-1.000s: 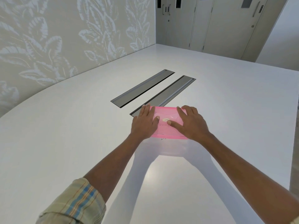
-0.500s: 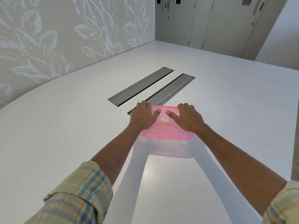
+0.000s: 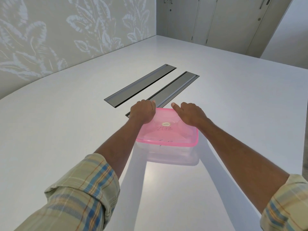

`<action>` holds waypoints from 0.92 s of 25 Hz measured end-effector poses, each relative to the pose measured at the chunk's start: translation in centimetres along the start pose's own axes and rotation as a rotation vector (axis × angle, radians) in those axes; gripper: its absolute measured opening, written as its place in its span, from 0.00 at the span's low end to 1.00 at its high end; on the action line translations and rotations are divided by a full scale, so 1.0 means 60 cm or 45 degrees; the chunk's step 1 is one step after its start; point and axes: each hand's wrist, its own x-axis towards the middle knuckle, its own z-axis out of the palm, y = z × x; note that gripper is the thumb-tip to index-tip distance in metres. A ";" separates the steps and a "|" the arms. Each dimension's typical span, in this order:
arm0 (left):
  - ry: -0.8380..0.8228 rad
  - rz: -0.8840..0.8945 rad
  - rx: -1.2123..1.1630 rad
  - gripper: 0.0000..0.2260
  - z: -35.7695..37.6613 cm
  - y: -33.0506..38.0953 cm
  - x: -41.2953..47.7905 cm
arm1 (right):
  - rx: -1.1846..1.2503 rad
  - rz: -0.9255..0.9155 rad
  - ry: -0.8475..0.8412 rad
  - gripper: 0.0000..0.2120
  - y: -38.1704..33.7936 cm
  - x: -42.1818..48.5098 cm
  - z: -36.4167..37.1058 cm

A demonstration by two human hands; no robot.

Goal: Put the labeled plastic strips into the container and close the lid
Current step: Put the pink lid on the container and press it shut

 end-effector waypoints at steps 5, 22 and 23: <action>0.096 -0.199 -0.047 0.21 0.001 -0.001 0.029 | 0.066 -0.015 -0.091 0.30 0.001 0.027 -0.002; 0.149 -0.282 -0.154 0.21 0.008 0.002 0.032 | 0.191 0.245 -0.081 0.20 0.010 0.037 -0.002; 0.151 -0.286 -0.157 0.21 0.009 0.002 0.032 | 0.209 0.227 -0.093 0.21 0.011 0.039 -0.003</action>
